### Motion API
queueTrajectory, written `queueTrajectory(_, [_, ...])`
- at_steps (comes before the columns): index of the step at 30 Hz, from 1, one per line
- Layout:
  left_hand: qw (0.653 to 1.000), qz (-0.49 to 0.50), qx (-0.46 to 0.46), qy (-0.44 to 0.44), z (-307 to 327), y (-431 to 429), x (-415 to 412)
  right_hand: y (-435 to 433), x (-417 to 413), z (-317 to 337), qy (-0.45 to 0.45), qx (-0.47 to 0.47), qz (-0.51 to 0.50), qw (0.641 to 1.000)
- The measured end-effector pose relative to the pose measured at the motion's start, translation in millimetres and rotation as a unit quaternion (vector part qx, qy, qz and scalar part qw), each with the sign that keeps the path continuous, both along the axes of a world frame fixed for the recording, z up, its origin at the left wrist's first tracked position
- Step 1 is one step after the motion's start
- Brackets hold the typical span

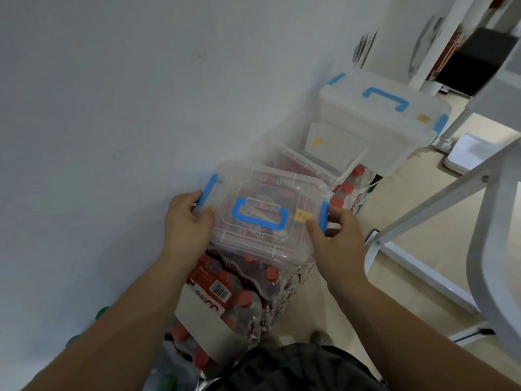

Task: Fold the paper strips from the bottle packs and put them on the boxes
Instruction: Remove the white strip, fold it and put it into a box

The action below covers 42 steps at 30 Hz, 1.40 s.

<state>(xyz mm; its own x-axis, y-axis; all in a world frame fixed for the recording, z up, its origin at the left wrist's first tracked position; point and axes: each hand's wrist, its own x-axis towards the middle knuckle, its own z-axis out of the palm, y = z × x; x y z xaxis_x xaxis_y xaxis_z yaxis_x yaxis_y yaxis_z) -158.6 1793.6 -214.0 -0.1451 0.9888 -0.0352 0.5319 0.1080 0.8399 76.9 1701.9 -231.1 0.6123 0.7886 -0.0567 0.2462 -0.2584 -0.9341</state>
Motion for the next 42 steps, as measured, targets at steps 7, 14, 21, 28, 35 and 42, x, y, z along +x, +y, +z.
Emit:
queueTrajectory(7, [0.984, -0.103, 0.024, 0.142, 13, 41, 8, -10, -21, 2, 0.023, -0.009, 0.011, 1.000])
queueTrajectory(14, [0.974, -0.078, 0.089, 0.194, 10, 28, 19, -11, -13, 14, -0.065, -0.030, 0.035, 0.997])
queueTrajectory(21, [0.975, 0.007, 0.103, 0.198, 23, -27, -10, 6, -12, 47, -0.238, 0.084, 0.229, 0.940])
queueTrajectory(28, [0.968, 0.139, 0.010, 0.207, 18, -117, -35, 15, -50, 50, -0.213, 0.145, 0.441, 0.859])
queueTrajectory(35, [0.957, 0.190, -0.045, 0.214, -4, -174, -44, 15, -98, 27, -0.258, 0.095, 0.591, 0.759])
queueTrajectory(42, [0.956, 0.185, -0.097, 0.207, -26, -174, -61, 32, -151, -2, -0.330, -0.044, 0.644, 0.688])
